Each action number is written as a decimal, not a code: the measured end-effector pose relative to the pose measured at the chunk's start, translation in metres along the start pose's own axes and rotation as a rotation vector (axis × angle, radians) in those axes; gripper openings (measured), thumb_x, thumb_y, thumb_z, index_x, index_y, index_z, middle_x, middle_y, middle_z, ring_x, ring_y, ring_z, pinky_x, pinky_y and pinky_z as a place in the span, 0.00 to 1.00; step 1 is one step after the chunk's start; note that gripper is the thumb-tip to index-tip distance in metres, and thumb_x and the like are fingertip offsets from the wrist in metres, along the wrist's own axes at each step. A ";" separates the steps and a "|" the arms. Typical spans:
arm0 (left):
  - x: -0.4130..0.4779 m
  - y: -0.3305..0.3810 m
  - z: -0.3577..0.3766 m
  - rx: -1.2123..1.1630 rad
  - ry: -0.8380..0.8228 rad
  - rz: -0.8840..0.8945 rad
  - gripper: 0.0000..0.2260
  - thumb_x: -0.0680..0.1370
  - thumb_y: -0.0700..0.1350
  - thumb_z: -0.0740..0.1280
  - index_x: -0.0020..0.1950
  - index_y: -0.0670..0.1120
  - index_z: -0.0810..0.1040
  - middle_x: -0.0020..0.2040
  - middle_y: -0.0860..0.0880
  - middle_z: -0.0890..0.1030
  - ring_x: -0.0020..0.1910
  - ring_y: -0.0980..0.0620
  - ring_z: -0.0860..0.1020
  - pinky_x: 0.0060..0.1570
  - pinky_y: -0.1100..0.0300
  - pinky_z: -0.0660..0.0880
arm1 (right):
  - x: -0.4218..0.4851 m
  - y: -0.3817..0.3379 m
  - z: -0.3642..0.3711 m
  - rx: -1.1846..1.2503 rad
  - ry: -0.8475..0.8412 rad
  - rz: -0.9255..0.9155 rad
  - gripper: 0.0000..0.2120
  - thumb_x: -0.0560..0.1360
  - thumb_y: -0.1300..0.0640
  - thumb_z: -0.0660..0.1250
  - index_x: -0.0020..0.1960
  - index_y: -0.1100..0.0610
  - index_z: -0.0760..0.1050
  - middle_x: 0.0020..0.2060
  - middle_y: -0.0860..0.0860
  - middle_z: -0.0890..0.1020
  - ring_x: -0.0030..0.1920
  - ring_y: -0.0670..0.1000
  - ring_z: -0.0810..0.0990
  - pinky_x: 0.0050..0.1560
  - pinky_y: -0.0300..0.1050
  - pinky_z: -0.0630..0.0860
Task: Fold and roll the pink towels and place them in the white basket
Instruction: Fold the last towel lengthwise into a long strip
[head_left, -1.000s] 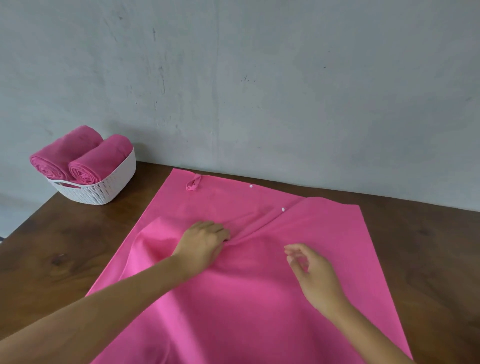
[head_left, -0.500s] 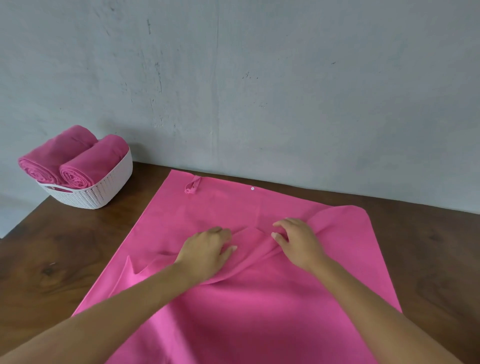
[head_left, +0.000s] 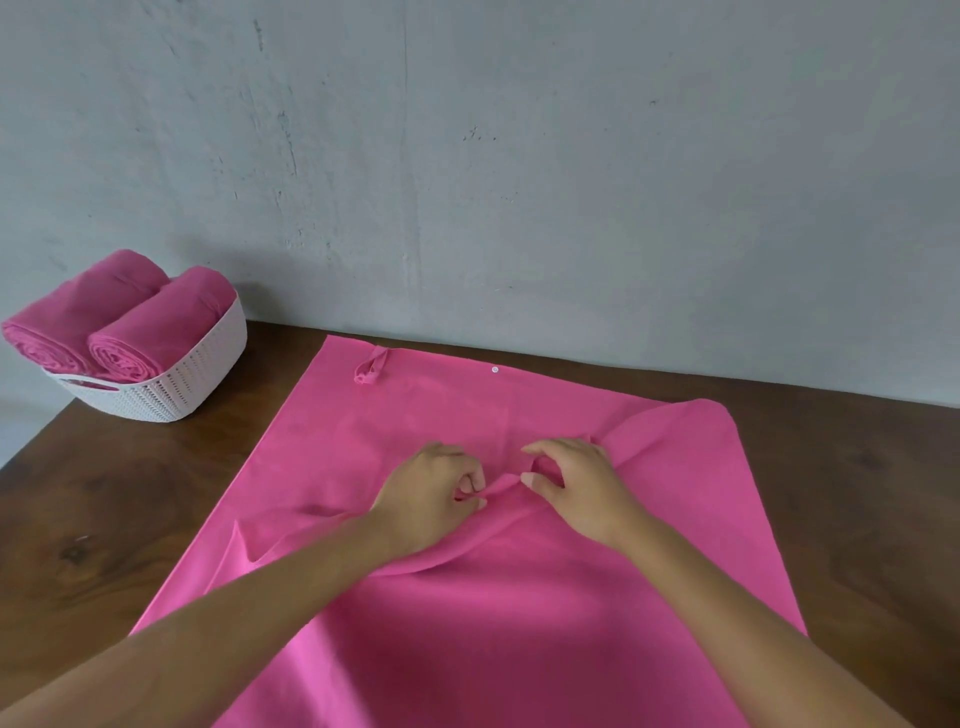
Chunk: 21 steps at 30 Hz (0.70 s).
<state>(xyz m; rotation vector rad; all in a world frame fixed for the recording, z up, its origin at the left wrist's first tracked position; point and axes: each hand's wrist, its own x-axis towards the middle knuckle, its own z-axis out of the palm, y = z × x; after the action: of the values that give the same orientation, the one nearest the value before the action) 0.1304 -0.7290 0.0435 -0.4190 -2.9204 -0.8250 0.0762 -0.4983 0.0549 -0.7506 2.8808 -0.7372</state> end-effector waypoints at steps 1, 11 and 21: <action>-0.006 0.002 0.002 -0.004 -0.012 0.034 0.04 0.74 0.50 0.75 0.43 0.54 0.80 0.40 0.60 0.77 0.42 0.59 0.73 0.47 0.67 0.70 | -0.001 -0.002 0.000 0.004 -0.010 -0.007 0.19 0.80 0.47 0.67 0.69 0.49 0.74 0.64 0.44 0.79 0.67 0.46 0.72 0.72 0.49 0.61; -0.012 -0.003 0.006 -0.113 -0.084 -0.332 0.15 0.76 0.51 0.74 0.57 0.46 0.76 0.51 0.49 0.79 0.51 0.49 0.77 0.53 0.56 0.73 | -0.024 0.006 0.005 -0.024 -0.025 -0.040 0.04 0.78 0.48 0.71 0.52 0.44 0.79 0.46 0.38 0.79 0.51 0.43 0.72 0.62 0.45 0.63; -0.011 0.012 -0.010 -0.309 -0.034 -0.130 0.08 0.72 0.41 0.76 0.41 0.48 0.79 0.39 0.54 0.79 0.41 0.55 0.76 0.42 0.64 0.71 | -0.032 0.001 0.001 -0.013 0.023 -0.025 0.02 0.79 0.52 0.70 0.49 0.45 0.79 0.45 0.36 0.79 0.52 0.43 0.74 0.62 0.43 0.62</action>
<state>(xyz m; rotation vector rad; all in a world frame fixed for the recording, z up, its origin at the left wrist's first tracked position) 0.1440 -0.7270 0.0570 -0.2658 -2.8798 -1.3076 0.1043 -0.4828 0.0524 -0.7864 2.9048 -0.7352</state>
